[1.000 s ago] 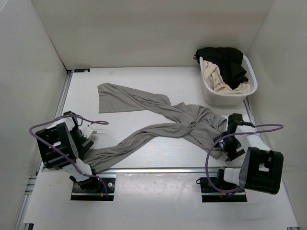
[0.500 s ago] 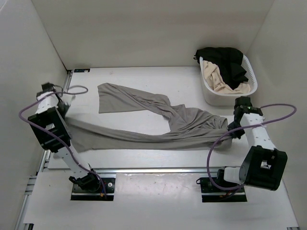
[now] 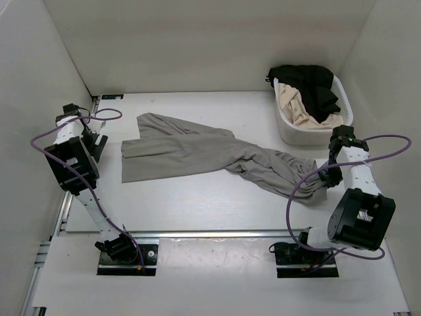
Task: Fold and stack the trousers
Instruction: Flatten the trousers out
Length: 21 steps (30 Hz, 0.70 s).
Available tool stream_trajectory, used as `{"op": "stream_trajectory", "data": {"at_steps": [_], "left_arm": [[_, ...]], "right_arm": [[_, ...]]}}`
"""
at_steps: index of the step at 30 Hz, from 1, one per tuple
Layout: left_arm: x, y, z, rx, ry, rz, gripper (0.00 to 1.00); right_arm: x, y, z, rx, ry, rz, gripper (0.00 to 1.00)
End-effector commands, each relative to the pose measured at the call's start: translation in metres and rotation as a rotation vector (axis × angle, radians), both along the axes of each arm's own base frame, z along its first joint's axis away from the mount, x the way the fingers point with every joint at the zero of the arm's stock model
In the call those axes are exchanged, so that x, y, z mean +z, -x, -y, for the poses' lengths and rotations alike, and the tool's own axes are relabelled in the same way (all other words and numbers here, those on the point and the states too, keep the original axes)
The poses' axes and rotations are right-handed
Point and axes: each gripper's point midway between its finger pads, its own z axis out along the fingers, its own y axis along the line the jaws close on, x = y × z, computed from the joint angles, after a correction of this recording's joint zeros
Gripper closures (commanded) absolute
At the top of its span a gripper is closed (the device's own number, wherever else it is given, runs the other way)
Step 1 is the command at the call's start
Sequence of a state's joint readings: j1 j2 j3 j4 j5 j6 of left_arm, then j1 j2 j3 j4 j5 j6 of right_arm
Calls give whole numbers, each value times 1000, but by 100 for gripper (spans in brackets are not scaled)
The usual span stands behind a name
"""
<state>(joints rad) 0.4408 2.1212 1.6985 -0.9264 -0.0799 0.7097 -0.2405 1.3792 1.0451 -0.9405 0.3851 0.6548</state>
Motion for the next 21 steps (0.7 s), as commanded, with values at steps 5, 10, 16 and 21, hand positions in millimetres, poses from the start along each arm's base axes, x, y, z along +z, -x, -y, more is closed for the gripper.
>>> {"op": "stream_trajectory", "data": {"at_steps": [5,10,16,21], "left_arm": [[41,28,57,-69,154,97,0],[10,82,154,-456,217,35,0],[-23,82,160,-650,17,20,0],[-25,54,167,-655,19,60,0]], "right_arm": [[-8,2,-6,43,-41,-30,58],[-9,9,-4,23,-40,-53,44],[-14,18,-5,3,-49,-78,33],[-19,21,-6,-10,-72,-61,30]]}}
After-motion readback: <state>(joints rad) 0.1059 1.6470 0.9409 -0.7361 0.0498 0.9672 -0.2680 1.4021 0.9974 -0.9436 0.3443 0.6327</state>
